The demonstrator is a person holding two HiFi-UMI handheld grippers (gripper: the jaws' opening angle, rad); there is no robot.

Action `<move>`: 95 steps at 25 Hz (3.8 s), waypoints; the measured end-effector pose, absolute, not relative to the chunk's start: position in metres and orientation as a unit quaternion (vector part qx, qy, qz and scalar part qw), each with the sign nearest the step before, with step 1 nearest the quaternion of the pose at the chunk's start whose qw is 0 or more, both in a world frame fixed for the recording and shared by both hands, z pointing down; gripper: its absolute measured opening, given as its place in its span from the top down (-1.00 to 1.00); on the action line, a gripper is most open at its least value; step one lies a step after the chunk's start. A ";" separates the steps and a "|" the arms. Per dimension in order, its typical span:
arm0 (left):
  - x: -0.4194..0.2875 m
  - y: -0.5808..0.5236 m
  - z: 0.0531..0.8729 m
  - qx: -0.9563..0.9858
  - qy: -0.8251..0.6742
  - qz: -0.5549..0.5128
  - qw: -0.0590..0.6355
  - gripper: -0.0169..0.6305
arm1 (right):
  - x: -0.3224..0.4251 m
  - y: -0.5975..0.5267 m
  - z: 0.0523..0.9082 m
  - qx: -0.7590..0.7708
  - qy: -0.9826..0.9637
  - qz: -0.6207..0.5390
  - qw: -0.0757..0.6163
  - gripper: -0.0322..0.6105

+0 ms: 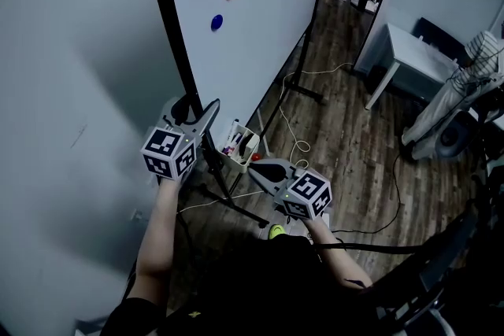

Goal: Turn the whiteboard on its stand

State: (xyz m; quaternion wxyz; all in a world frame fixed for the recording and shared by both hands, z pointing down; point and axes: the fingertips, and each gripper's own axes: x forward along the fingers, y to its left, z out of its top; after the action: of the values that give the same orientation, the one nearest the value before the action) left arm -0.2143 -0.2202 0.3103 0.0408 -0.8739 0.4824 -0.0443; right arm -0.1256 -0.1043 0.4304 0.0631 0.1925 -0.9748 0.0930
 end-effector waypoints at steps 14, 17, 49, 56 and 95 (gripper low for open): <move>-0.211 -0.239 0.290 -0.869 0.489 -0.040 0.066 0.71 | -0.106 -0.118 0.438 0.192 -0.973 0.110 0.066 0.82; -0.214 -0.236 0.292 -0.871 0.486 -0.036 0.061 0.73 | -0.107 -0.116 0.444 0.189 -0.973 0.114 0.070 0.82; -0.204 -0.261 0.294 -0.869 0.490 -0.053 0.038 0.73 | -0.106 -0.129 0.466 0.177 -0.971 0.138 0.078 0.82; -0.207 -0.267 0.308 -0.868 0.493 -0.045 0.035 0.73 | -0.092 -0.126 0.486 0.189 -0.968 0.140 0.085 0.82; -0.166 -0.400 0.312 -0.854 0.519 -0.016 0.007 0.75 | 0.017 -0.187 0.500 0.218 -0.962 0.143 0.085 0.82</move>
State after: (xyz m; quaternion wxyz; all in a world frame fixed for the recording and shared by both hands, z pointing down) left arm -0.1659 -0.4002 0.3123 0.0066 -0.8543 0.5195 -0.0160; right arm 0.0174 -0.1870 0.4999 0.0853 0.2182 -0.9616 0.1429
